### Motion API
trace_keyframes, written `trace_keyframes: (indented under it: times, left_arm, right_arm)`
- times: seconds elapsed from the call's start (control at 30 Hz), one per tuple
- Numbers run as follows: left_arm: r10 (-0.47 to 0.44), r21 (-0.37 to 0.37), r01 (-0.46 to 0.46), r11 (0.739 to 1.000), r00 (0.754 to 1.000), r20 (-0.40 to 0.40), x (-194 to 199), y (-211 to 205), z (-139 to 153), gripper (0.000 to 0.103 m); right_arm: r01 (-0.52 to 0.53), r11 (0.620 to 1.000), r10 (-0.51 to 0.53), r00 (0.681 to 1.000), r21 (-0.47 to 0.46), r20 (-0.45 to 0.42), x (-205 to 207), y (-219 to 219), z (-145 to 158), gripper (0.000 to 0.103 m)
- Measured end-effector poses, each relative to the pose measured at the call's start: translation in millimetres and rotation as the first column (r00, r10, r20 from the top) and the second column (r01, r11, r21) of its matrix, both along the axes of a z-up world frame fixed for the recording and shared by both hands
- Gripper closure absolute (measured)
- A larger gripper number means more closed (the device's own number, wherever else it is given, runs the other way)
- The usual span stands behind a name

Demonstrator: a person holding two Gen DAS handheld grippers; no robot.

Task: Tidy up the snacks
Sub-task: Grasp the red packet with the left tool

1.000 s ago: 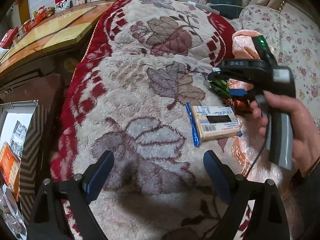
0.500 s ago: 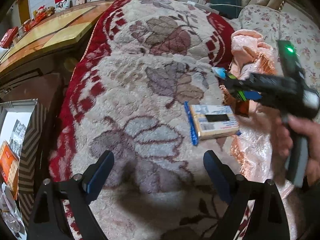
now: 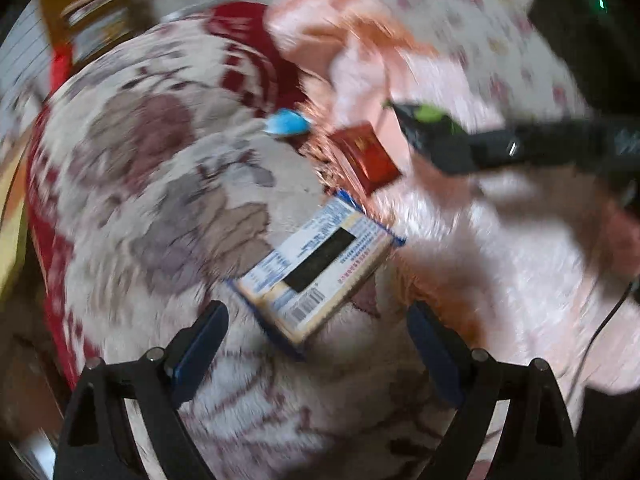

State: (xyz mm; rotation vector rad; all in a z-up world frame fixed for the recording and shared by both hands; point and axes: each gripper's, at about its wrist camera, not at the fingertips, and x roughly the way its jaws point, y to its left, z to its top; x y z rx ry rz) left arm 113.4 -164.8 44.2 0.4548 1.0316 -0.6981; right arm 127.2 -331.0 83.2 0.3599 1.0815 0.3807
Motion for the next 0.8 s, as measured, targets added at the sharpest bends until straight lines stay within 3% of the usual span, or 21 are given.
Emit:
trace_keyframes:
  times: [0.13,0.27,0.37,0.57,0.67,0.8]
  left_arm:
    - [-0.033,0.046,0.033,0.998,0.999,0.003,9,-11,-11,0.011]
    - [-0.018,-0.025,0.018,1.000,0.999,-0.036,24,-19,-8,0.011]
    - [-0.003,-0.077,-0.002,0.997,0.998,-0.065,38,-34,-4,0.011]
    - [0.107,-0.094,-0.115,0.989,0.990,-0.091,71,-78,-4,0.011]
    - [0.192,-0.106,-0.209,0.972,0.970,-0.152,90,-94,-12,0.011]
    - [0.215,-0.103,-0.236,0.966,0.960,-0.177,99,-115,-21,0.012]
  right_arm:
    - [0.016,1.000,-0.016,1.000,-0.021,0.013,-2,-8,1,0.053]
    - [0.055,0.996,-0.053,0.998,-0.075,0.028,-2,-20,5,0.053]
    - [0.107,0.993,-0.105,0.994,-0.048,0.036,-3,-38,8,0.053]
    - [0.184,0.983,-0.184,0.981,0.014,0.067,-6,-67,19,0.053]
    - [0.194,0.980,-0.197,0.978,0.039,0.072,-8,-75,21,0.053]
    - [0.201,0.977,-0.206,0.976,0.073,0.073,-9,-84,23,0.053]
